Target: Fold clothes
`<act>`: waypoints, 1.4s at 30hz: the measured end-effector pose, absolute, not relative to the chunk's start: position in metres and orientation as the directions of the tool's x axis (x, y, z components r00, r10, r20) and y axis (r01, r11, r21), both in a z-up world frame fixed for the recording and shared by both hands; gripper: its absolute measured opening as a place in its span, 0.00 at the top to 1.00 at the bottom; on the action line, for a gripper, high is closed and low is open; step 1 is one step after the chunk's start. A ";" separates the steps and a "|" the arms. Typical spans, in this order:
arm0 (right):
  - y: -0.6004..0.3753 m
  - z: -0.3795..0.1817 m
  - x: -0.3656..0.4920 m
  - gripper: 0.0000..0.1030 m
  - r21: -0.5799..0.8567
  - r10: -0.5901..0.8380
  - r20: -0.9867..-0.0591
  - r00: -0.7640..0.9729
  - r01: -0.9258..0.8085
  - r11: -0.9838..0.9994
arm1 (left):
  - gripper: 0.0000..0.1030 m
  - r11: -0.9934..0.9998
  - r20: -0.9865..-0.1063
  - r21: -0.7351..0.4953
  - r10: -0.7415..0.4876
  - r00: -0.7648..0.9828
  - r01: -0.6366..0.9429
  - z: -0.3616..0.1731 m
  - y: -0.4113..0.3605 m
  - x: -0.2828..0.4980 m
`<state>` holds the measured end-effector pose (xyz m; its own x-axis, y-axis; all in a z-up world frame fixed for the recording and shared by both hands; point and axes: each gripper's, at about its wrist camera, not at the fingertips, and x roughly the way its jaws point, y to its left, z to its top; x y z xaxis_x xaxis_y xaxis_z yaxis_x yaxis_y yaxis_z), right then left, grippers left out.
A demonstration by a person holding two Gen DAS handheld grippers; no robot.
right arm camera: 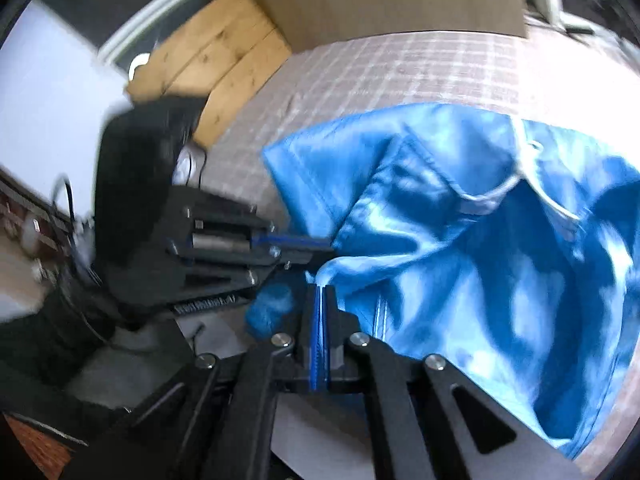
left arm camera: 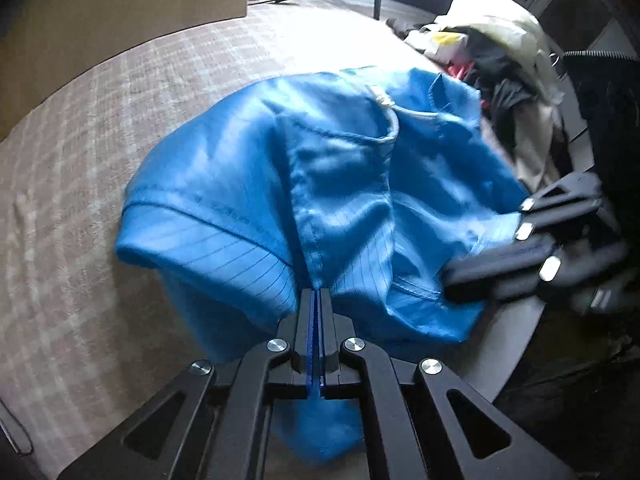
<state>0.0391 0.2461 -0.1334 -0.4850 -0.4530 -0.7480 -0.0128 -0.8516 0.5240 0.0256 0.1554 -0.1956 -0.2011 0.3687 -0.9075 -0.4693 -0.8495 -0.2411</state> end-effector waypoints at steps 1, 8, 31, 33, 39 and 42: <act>0.249 -0.135 0.040 0.99 0.527 -0.448 -0.747 -0.491 -0.028 -0.849 | 0.99 -0.850 -0.900 -0.267 0.389 -0.198 -0.454 -0.194 0.149 0.025; 0.238 -0.147 0.031 0.77 0.484 -0.428 -0.798 -0.424 -0.030 -0.875 | 0.99 -0.820 -0.855 -0.370 0.484 -0.185 -0.436 -0.181 0.135 0.027; 0.284 -0.166 0.011 0.99 0.686 -0.546 -0.668 -0.506 -0.133 -0.716 | 1.00 -0.816 -0.817 -0.426 0.533 -0.220 -0.391 -0.165 0.119 0.042; 0.282 -0.169 0.010 0.99 0.664 -0.528 -0.685 -0.502 -0.133 -0.736 | 0.97 -0.790 -0.789 -0.472 0.576 -0.211 -0.391 -0.160 0.126 0.049; 0.271 -0.157 0.008 0.99 0.588 -0.481 -0.731 -0.483 -0.090 -0.804 | 0.93 -0.795 -0.790 -0.506 0.583 -0.189 -0.336 -0.170 0.137 0.044; 0.265 -0.151 0.003 0.99 0.562 -0.465 -0.743 -0.481 -0.072 -0.824 | 0.92 -0.814 -0.806 -0.480 0.556 -0.202 -0.328 -0.178 0.141 0.043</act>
<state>0.0029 0.2648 -0.1509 -0.4807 -0.4651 -0.7434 -0.0723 -0.8238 0.5622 0.0435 0.1413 -0.1776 -0.2015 0.5560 -0.8064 -0.3276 -0.8141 -0.4795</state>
